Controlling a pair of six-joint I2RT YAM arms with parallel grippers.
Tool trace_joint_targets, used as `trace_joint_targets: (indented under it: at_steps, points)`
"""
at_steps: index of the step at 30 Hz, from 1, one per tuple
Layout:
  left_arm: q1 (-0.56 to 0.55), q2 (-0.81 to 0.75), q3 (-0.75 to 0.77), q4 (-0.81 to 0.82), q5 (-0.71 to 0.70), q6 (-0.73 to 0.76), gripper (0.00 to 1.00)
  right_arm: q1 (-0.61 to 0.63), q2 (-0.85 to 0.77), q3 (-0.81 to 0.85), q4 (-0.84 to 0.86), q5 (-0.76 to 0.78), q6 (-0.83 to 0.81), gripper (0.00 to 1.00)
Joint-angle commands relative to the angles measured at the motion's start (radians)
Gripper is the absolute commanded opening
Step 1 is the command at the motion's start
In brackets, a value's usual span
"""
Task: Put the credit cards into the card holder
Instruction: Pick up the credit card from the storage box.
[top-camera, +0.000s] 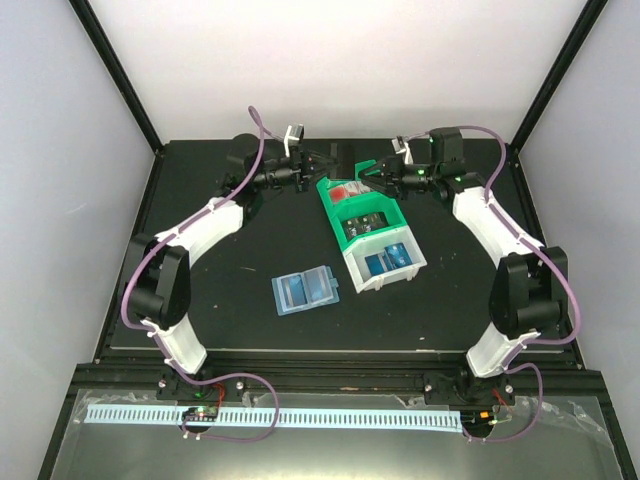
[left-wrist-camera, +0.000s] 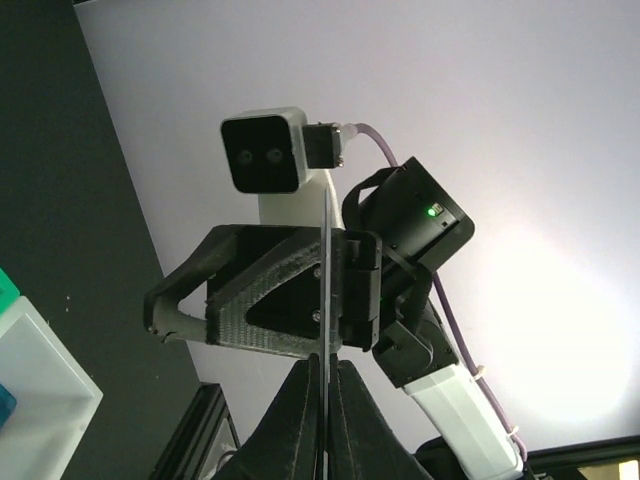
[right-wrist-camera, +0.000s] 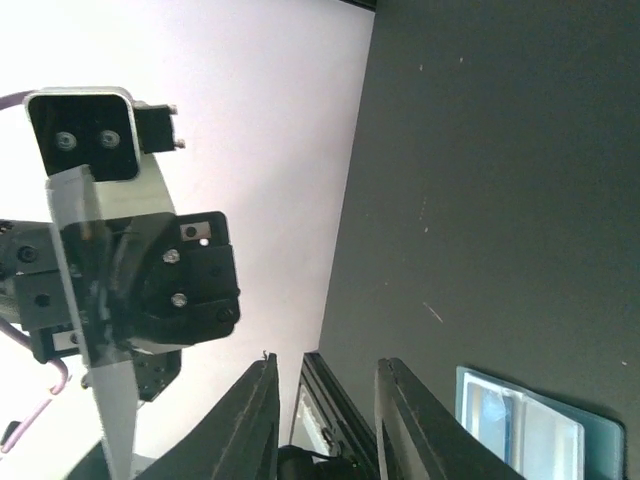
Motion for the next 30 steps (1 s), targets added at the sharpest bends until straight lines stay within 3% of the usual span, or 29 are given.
trace_joint_targets:
  at_steps: [1, 4, 11, 23, 28, 30]
  points:
    - [0.002, -0.028, -0.015, 0.018, 0.015, 0.007, 0.02, 0.007, -0.079, -0.035, 0.125, -0.033, 0.028, 0.39]
    - [0.002, -0.028, -0.021, 0.008, 0.011, 0.011, 0.01, 0.010, -0.113, -0.044, 0.161, -0.043, 0.034, 0.52]
    - [0.002, -0.037, -0.028, 0.000, 0.011, 0.019, 0.02, 0.025, -0.112, -0.037, 0.182, -0.053, 0.047, 0.54]
    - [0.001, -0.063, -0.042, 0.041, 0.023, -0.004, 0.02, 0.044, -0.062, 0.000, 0.090, -0.043, 0.005, 0.18]
    - [-0.004, -0.064, -0.047, 0.063, 0.028, -0.020, 0.02, 0.049, -0.058, 0.002, 0.064, -0.043, -0.010, 0.16]
    - [-0.004, -0.066, -0.048, 0.047, 0.023, -0.007, 0.01, 0.048, -0.066, -0.004, 0.081, -0.048, -0.009, 0.20]
